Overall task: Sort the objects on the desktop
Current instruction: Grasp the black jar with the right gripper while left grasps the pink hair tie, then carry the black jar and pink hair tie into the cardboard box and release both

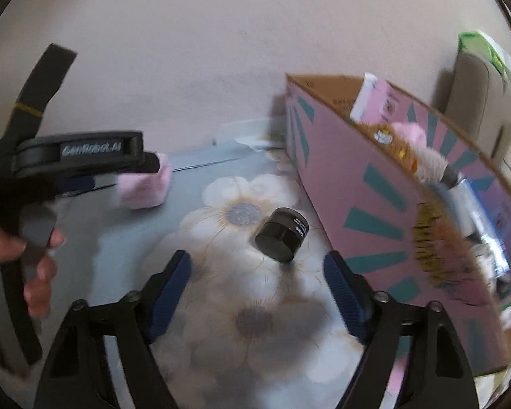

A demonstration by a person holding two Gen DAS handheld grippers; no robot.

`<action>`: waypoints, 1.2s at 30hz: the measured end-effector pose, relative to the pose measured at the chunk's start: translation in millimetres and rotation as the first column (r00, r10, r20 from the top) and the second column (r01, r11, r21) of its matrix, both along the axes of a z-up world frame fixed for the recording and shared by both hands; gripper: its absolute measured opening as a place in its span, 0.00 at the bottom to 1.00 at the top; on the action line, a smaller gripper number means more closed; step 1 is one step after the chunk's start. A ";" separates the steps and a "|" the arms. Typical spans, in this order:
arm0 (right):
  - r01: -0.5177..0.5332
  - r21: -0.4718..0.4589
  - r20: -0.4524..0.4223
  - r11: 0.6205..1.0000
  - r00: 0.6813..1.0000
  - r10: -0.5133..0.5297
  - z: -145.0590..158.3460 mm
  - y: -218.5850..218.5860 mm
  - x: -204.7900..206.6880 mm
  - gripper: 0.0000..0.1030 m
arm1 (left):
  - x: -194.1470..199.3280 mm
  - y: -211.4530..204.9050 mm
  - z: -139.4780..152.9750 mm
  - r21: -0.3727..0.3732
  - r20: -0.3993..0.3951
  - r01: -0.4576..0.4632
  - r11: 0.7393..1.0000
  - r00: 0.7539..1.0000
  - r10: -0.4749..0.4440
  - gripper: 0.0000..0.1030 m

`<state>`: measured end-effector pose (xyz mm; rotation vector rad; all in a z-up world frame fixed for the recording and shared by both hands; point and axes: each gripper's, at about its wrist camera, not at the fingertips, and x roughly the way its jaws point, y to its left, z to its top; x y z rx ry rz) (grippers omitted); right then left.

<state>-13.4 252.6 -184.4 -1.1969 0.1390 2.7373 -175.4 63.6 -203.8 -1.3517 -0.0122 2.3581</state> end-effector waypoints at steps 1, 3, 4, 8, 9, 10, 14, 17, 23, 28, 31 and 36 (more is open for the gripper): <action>0.014 -0.003 -0.001 1.000 1.000 -0.014 -3.2 1.5 -4.9 0.67 | -3.2 2.9 -6.2 -0.006 -0.001 0.001 1.000 1.000 -0.001 0.99; 0.054 0.011 -0.002 0.999 0.999 -0.053 -8.0 5.5 -16.0 0.61 | -7.0 7.3 -13.7 -0.016 -0.006 0.008 1.000 1.000 -0.008 0.99; 0.071 0.015 0.000 0.997 0.997 -0.071 -9.5 8.3 -20.5 0.60 | -9.0 9.5 -16.2 -0.021 -0.010 0.010 1.000 1.000 -0.010 0.99; 0.109 0.004 0.028 0.994 0.994 -0.109 -18.0 19.6 -35.7 0.36 | -14.1 15.6 -26.4 -0.028 -0.007 0.023 0.999 1.000 -0.023 0.90; 0.103 0.008 0.033 0.995 0.994 -0.103 -19.2 20.7 -38.4 0.36 | -14.8 17.2 -29.5 -0.035 0.000 0.028 0.999 1.000 -0.028 0.75; 0.096 0.017 0.029 0.995 0.995 -0.097 -18.5 20.6 -37.9 0.36 | -15.3 18.3 -32.4 -0.040 0.005 0.031 0.999 0.999 -0.031 0.64; 0.078 0.030 0.030 0.997 0.996 -0.079 -18.1 22.0 -38.0 0.35 | -14.9 19.6 -34.0 -0.044 -0.010 0.046 0.998 0.999 -0.047 0.42; 0.054 0.030 0.036 0.998 0.998 -0.055 -16.4 20.9 -36.7 0.35 | -14.9 20.0 -32.0 -0.050 -0.017 0.054 0.997 0.998 -0.055 0.40; -0.023 0.013 0.042 1.000 0.999 0.022 6.9 19.5 -32.1 0.35 | -4.0 11.8 -6.4 -0.042 -0.014 0.049 0.998 0.999 -0.050 0.40; -0.090 -0.012 0.060 0.996 0.994 0.090 30.3 20.7 -26.1 0.34 | 14.0 -2.9 14.2 -0.047 -0.010 0.049 0.998 0.999 -0.049 0.40; -0.149 -0.044 0.084 0.988 0.985 0.153 46.1 20.4 -25.3 0.34 | 21.1 -5.5 30.5 -0.035 0.017 0.045 0.998 0.999 -0.045 0.40; -0.243 -0.049 0.074 0.969 0.966 0.246 80.6 16.5 -17.1 0.34 | 28.5 -13.1 62.6 -0.010 0.001 0.063 0.998 0.998 -0.063 0.40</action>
